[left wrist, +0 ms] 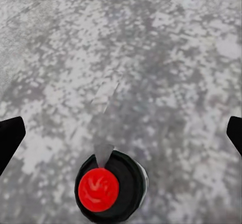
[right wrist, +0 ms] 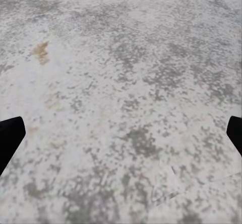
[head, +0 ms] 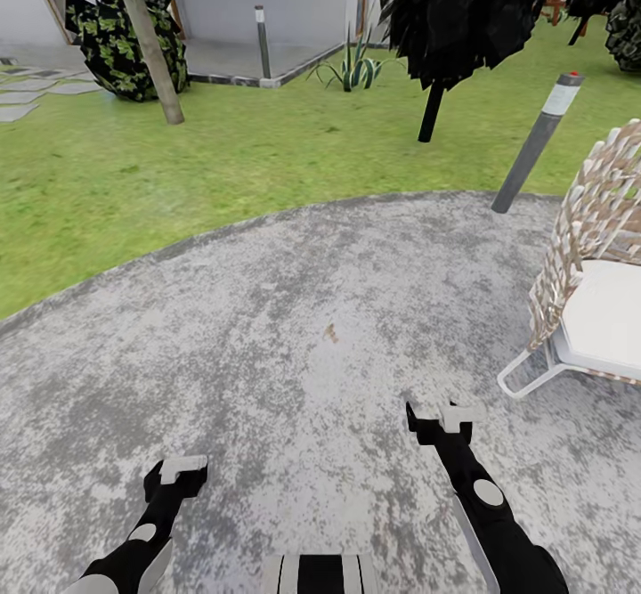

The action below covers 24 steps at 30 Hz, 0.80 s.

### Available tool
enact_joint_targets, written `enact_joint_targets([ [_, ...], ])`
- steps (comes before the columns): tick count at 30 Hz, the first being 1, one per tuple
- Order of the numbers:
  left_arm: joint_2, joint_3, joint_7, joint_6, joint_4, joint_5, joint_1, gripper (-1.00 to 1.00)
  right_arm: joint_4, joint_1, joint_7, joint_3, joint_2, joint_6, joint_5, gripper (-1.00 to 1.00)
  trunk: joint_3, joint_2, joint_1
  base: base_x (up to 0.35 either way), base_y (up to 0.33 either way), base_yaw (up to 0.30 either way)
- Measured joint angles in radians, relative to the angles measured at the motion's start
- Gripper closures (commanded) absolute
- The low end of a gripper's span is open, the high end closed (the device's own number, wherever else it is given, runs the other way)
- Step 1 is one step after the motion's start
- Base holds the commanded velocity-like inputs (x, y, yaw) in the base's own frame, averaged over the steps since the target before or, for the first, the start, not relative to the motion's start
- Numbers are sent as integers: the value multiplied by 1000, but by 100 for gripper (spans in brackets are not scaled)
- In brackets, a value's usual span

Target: In the garden, pick up the pesticide atomizer on the floor and spray pesticide onto both trees until each tree trunk is fully covered.

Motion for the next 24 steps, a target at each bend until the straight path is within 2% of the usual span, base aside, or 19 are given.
enact_joint_targets([
  [9,-1,0,1,1,-2,1,0,-100,-1,0,-1,1,0,0,0,-100,-2,0,0,-174,0,0],
  [24,0,0,0,0,-4,1,0,-100,-3,0,-1,1,0,1,0,-100,-3,0,0,-11,0,0],
])
